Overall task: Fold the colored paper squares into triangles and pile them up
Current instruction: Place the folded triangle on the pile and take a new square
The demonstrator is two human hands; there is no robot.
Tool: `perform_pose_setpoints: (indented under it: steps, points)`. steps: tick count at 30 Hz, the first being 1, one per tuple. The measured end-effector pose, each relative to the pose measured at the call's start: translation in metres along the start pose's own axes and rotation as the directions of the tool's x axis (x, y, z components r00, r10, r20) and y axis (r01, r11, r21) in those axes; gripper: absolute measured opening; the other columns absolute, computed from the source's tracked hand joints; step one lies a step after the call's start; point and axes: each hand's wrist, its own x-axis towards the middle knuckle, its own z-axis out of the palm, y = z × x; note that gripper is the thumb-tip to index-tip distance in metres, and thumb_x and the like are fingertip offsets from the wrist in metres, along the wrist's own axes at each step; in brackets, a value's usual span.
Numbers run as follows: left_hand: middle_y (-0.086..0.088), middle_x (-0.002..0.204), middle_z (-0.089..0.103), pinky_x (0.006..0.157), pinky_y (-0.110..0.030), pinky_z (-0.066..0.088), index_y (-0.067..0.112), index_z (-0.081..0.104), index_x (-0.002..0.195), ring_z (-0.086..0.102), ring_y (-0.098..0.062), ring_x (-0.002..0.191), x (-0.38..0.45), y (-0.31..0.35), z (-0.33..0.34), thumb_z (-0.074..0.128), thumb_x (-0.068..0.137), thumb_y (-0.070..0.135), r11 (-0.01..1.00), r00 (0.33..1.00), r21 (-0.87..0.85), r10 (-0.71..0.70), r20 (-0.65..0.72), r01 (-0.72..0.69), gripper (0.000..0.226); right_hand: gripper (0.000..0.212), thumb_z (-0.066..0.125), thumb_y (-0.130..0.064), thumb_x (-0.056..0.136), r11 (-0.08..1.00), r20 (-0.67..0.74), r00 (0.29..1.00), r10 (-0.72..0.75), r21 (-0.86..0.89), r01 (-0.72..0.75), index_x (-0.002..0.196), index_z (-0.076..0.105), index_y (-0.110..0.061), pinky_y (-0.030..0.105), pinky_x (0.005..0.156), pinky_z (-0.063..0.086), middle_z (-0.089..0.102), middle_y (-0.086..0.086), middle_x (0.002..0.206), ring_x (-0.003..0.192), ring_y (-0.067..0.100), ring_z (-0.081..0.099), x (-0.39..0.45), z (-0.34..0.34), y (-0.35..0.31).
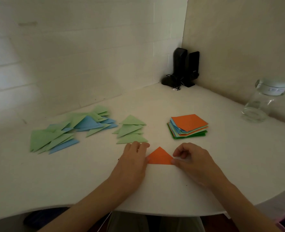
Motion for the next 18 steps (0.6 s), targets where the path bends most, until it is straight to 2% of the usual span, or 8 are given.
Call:
perform_pose_setpoints:
  steps: [3,6,9,13,16,18]
  points:
    - [0.001,0.124,0.04,0.086,-0.023,0.034,0.023,0.034,0.136,0.038,-0.015,0.109,0.007,0.012,0.001,0.046,0.096,0.039,0.996,0.999,0.074,-0.043,0.019,0.042,0.045,0.015,0.076,-0.021,0.074,1.0,-0.01,1.0,-0.01,-0.009,0.009,0.077,0.062,-0.026,0.004,0.068,0.037,0.059,-0.011,0.082,0.079,0.003,0.053,-0.002,0.001,-0.001]
    - [-0.002,0.121,0.04,0.086,-0.027,0.039,0.022,0.033,0.134,0.046,-0.019,0.107,0.017,0.019,0.002,0.056,0.09,0.045,0.992,0.991,0.096,-0.094,0.092,0.085,0.055,0.014,0.075,-0.022,0.075,1.0,-0.012,1.0,-0.016,-0.013,0.015,0.076,0.062,-0.026,0.004,0.069,0.036,0.057,-0.012,0.083,0.081,0.003,0.052,-0.003,0.001,-0.001]
    - [0.001,0.116,0.047,0.082,-0.025,0.041,0.025,0.038,0.129,0.053,-0.015,0.101,0.023,0.019,-0.001,0.065,0.084,0.041,0.988,0.976,-0.019,-0.151,0.154,0.156,0.054,0.015,0.075,-0.023,0.076,0.998,-0.016,0.999,-0.047,-0.036,0.046,0.076,0.06,-0.027,0.007,0.071,0.037,0.056,-0.012,0.084,0.082,0.002,0.052,-0.004,0.002,0.001]
    - [0.009,0.09,0.06,0.068,-0.017,0.043,0.031,0.052,0.112,0.053,-0.004,0.074,0.025,0.012,-0.004,0.071,0.081,0.028,0.941,0.968,-0.262,-0.167,0.188,0.213,0.037,0.013,0.077,-0.023,0.073,0.998,-0.029,0.998,-0.063,-0.007,0.063,0.078,0.064,-0.023,0.007,0.069,0.04,0.061,-0.012,0.082,0.077,0.003,0.056,-0.004,-0.001,0.004]
    - [0.01,0.081,0.063,0.066,-0.017,0.043,0.033,0.055,0.101,0.056,-0.003,0.071,0.028,0.005,-0.008,0.068,0.084,0.024,0.906,0.968,-0.345,-0.206,0.141,0.244,0.024,0.011,0.076,-0.022,0.074,0.995,-0.247,0.967,-0.067,0.056,0.083,0.079,0.067,-0.021,0.009,0.062,0.044,0.067,-0.013,0.078,0.07,0.001,0.061,0.01,-0.014,0.008]
    - [0.011,0.077,0.066,0.066,-0.014,0.043,0.031,0.056,0.1,0.057,0.0,0.07,0.033,-0.004,-0.012,0.066,0.086,0.022,0.899,0.969,-0.363,-0.235,0.07,0.245,0.02,0.011,0.073,-0.016,0.078,0.991,-0.385,0.914,-0.13,-0.061,0.115,0.088,0.069,-0.018,0.013,0.069,0.047,0.071,-0.005,0.086,0.076,0.005,0.064,0.027,-0.023,0.015]
